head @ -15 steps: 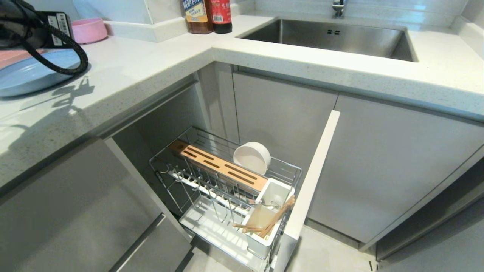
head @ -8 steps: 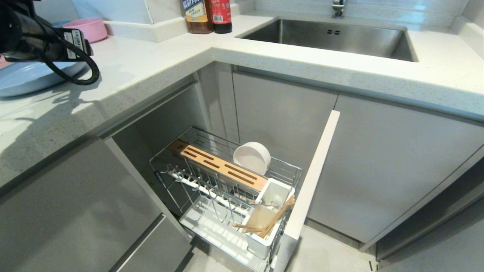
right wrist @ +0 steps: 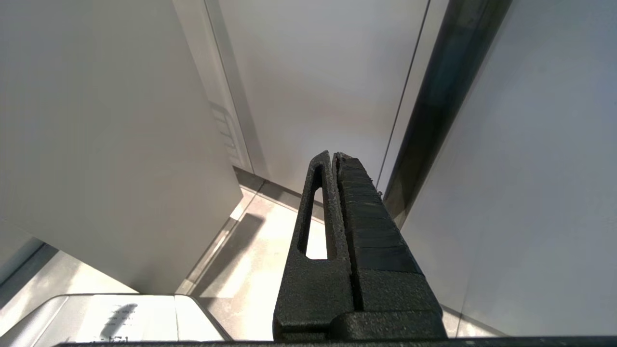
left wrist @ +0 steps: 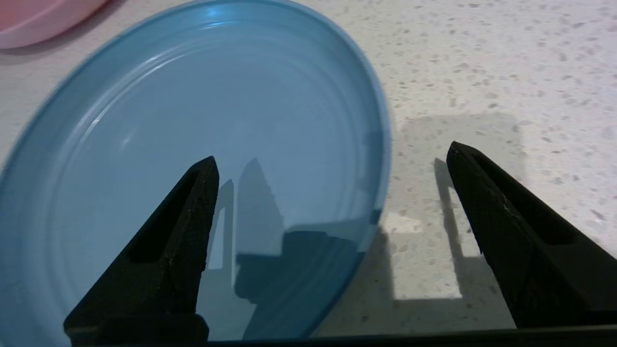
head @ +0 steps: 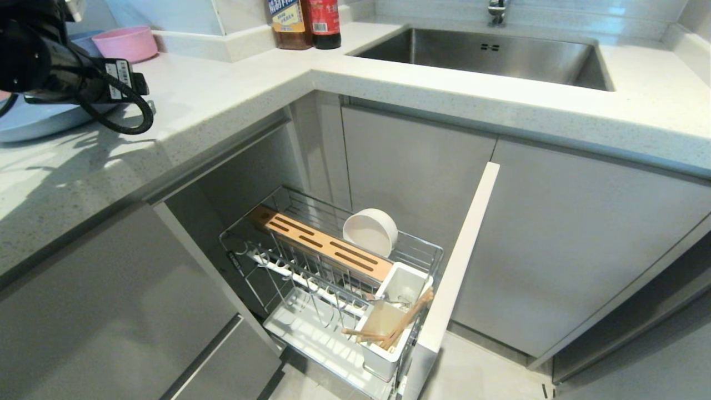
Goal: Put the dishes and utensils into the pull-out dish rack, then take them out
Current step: Pick up the plate and place it in the cupboard
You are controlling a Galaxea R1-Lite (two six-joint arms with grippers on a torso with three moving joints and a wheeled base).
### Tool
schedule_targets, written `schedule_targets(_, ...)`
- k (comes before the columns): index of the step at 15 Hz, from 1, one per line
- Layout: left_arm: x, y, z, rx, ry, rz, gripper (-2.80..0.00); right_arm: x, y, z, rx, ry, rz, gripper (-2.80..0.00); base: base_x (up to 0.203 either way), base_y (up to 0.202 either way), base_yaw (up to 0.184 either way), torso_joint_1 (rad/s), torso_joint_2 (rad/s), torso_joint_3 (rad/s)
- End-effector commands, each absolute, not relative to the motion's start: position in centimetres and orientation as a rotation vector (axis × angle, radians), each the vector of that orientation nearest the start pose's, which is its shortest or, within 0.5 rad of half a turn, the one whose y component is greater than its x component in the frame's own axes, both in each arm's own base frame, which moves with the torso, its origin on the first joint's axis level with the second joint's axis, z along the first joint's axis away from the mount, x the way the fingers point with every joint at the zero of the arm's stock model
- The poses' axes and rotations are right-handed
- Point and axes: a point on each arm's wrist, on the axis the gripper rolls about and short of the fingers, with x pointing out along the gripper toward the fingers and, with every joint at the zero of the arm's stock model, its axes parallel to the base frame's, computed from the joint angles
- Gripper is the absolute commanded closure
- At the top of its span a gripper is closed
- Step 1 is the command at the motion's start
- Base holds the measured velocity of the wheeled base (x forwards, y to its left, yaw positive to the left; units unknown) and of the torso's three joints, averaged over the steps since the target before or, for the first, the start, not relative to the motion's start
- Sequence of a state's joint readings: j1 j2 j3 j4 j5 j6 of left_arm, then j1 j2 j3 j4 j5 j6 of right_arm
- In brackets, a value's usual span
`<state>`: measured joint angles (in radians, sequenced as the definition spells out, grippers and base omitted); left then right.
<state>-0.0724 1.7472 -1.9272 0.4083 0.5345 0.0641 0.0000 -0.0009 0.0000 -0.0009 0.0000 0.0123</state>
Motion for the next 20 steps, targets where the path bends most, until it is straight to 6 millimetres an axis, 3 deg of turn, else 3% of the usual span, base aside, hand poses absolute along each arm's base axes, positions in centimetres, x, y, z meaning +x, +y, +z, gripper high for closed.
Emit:
schedule_targets(1,31.0,-0.7,37.7,0.124,0.242,0.439,-2.8,-2.3,0.0,7.5,0.012,0.0,0.0,0.0,0.0,0.0,0.0,0.0,0.0,0.0)
schedule_targets(20,31.3,0.6,37.3,0.019,0.239,0.422,-2.8,-2.3,0.0,7.5,0.012,0.001,0.0,0.0,0.0,0.0,0.0,0.0,0.0,0.0)
